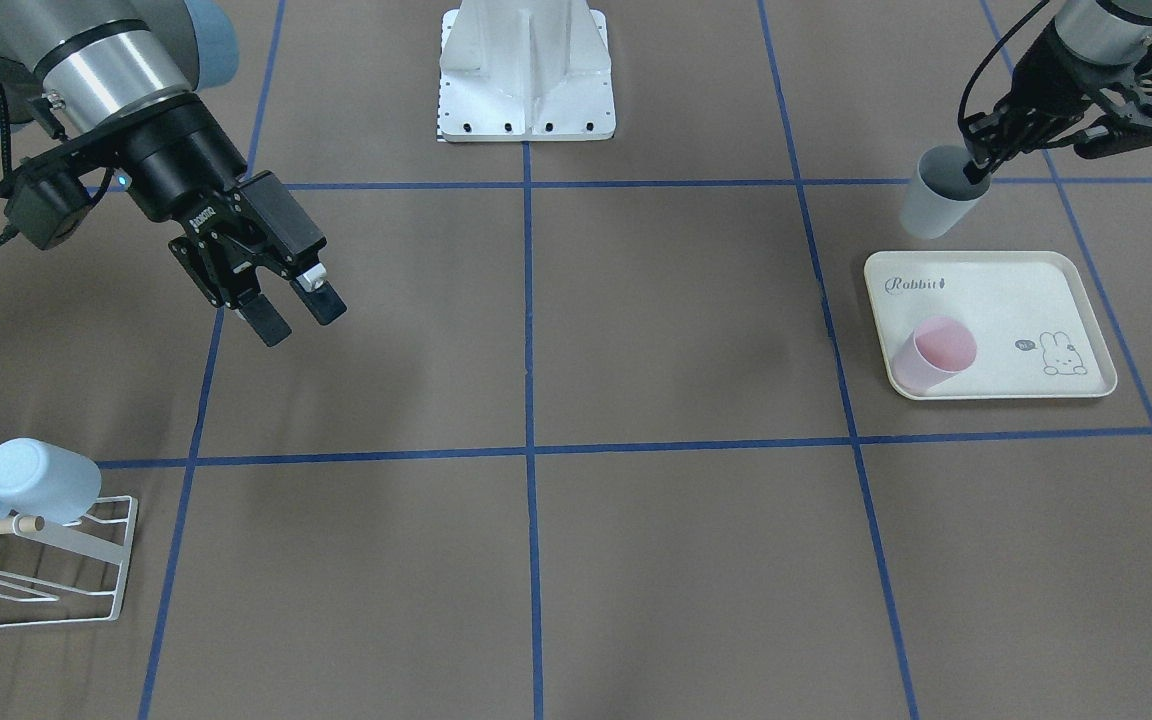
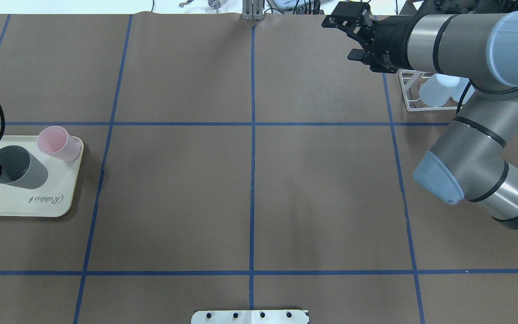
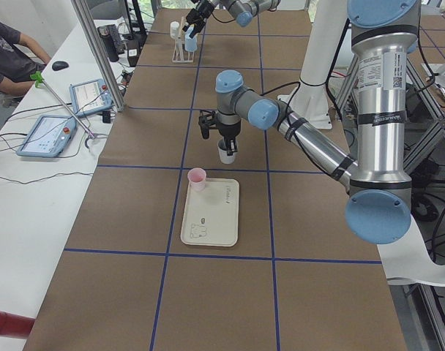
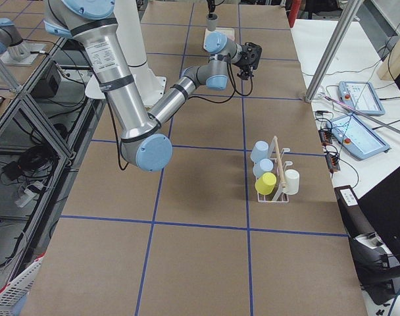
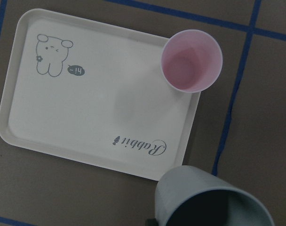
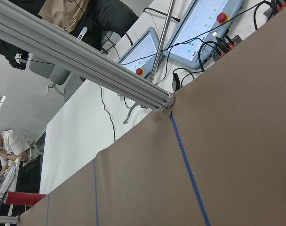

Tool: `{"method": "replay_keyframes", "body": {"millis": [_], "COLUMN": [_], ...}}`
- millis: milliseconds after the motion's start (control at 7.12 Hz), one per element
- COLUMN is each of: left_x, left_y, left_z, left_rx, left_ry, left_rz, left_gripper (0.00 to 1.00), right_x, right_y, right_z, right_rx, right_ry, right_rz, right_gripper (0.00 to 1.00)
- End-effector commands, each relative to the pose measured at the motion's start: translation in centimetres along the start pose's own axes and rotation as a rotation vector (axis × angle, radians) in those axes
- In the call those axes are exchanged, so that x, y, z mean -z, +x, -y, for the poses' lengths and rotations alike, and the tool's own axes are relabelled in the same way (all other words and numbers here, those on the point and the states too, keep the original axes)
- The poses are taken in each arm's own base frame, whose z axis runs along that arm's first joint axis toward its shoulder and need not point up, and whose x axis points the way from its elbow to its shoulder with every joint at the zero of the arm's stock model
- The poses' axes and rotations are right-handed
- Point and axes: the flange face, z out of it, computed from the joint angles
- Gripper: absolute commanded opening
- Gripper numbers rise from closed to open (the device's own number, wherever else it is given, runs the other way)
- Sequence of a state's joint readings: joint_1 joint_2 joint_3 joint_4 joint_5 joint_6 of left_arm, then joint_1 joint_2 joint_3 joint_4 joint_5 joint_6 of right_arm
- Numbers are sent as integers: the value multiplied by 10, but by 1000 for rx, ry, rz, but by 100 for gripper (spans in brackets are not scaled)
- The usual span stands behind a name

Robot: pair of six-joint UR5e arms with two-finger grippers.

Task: Transfer IKEA cup to right arm and place on rack

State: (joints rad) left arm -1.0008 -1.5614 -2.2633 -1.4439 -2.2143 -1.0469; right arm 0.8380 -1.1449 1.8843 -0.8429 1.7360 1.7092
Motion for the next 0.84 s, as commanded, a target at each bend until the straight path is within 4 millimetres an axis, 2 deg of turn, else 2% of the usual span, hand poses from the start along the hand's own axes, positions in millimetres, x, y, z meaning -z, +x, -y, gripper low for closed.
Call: {"method": "replay_keyframes", "body": {"millis": [0,141,281,422,703], "left_x": [36,42,34,25,12], "left_y": [73,106,134,156,182], "left_z": [9,3,-8,-14,-28], "left_rx": [139,196,242,308,416], "left_ry": [95,136,186,241,313], "left_rz": [-105,-159,-213,-304,-508], "left_gripper": [0,0,0,0,0], "right_x": [1,0,-1,-2,2], "right_y": [-2,-2,-2,-2,-6], "right_z": [-6,-8,-13,-17,-24], "right_rx": [0,-20,-20,-29,-110], "right_ry": [-13,-18,-28,-36,-58], "right_rz": [9,12,25,30,87], "right_gripper": [100,100,100,100,100]}}
